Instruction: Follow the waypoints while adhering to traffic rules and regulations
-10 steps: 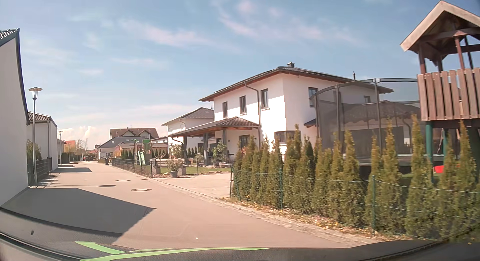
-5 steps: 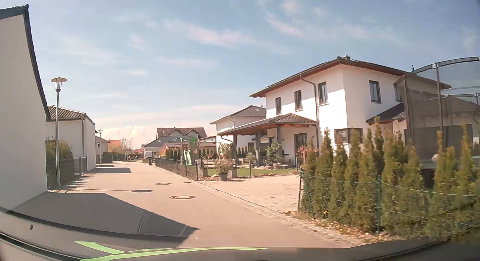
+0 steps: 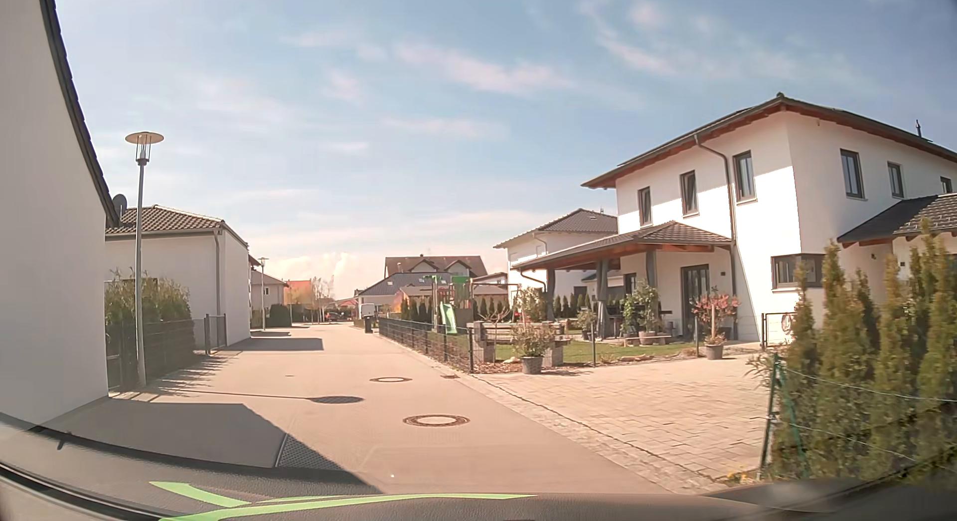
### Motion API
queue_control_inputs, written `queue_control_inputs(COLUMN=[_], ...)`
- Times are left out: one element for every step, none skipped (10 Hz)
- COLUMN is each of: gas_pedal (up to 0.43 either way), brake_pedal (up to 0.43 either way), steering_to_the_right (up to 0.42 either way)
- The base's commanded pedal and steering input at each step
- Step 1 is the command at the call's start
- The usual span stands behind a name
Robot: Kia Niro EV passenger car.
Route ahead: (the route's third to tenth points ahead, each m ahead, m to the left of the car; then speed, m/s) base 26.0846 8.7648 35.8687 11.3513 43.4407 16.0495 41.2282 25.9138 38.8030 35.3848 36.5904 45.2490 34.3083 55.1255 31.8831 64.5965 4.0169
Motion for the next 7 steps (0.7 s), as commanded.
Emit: queue_control_inputs(gas_pedal=[0.000,0.000,0.000,0.000,0.000,0.000,0.000], brake_pedal=[0.000,0.000,0.000,0.000,0.000,0.000,0.024], steering_to_the_right=[-0.199,-0.174,-0.160,-0.149,-0.146,-0.145,-0.146])
